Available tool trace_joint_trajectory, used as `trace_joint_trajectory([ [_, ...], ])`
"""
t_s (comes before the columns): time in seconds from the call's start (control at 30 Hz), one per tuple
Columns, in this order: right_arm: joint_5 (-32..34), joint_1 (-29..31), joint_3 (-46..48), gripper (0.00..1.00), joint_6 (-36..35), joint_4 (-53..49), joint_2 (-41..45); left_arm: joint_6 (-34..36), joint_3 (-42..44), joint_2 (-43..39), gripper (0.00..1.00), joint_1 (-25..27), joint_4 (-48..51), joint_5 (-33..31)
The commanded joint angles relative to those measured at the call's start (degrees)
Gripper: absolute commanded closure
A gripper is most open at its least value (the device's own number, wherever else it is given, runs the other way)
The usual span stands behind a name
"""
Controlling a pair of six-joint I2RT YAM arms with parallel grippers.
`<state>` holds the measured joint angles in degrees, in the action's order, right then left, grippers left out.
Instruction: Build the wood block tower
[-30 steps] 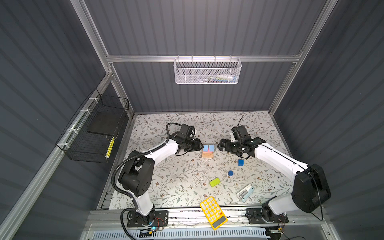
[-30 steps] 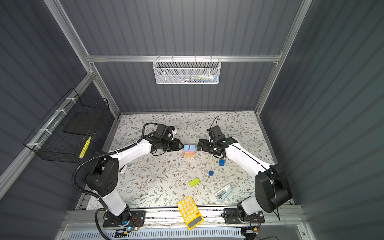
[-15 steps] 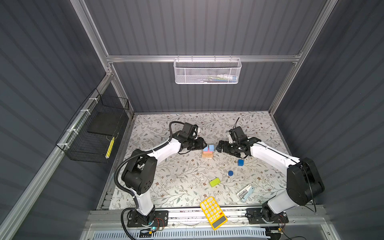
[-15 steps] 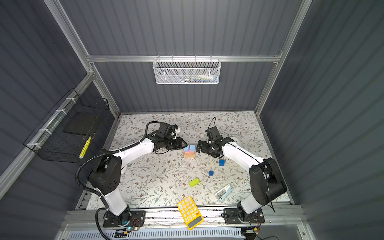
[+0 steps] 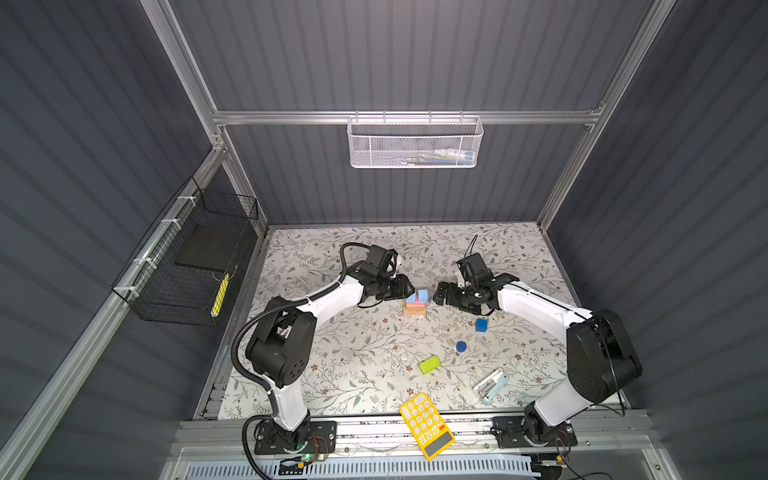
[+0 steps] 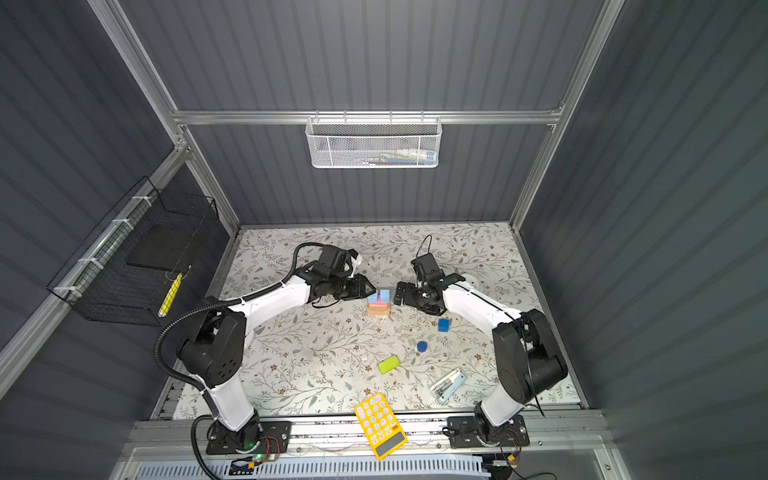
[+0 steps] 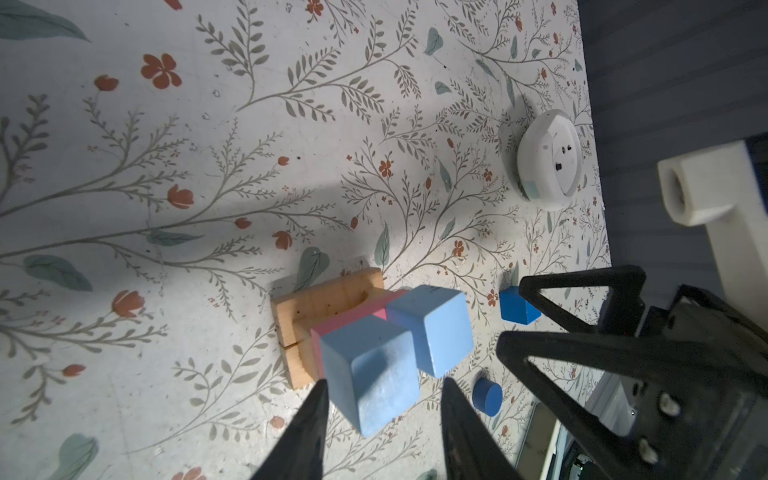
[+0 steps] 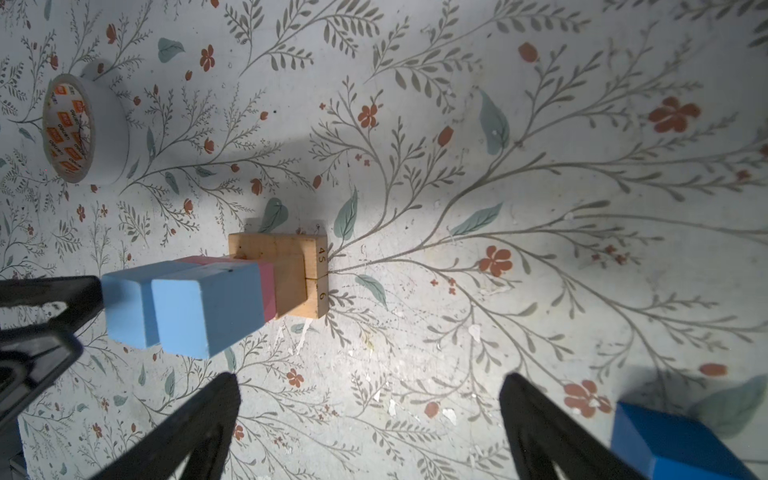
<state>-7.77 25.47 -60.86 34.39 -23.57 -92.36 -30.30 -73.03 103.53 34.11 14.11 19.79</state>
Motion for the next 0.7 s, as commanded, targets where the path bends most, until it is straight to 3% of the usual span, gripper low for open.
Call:
trace_joint_trajectory([
  [0.0,0.0,-0.3,-1.6,0.01,-0.7,0.3,-0.7,-0.5,-1.6,0.5,0.56,0.4,1.4,1.0],
  [0.67,-1.5,-0.4,-3.1,0.01,-0.6,1.0,-3.6,-0.5,-2.3,1.1,0.57,0.9,3.9,0.0],
])
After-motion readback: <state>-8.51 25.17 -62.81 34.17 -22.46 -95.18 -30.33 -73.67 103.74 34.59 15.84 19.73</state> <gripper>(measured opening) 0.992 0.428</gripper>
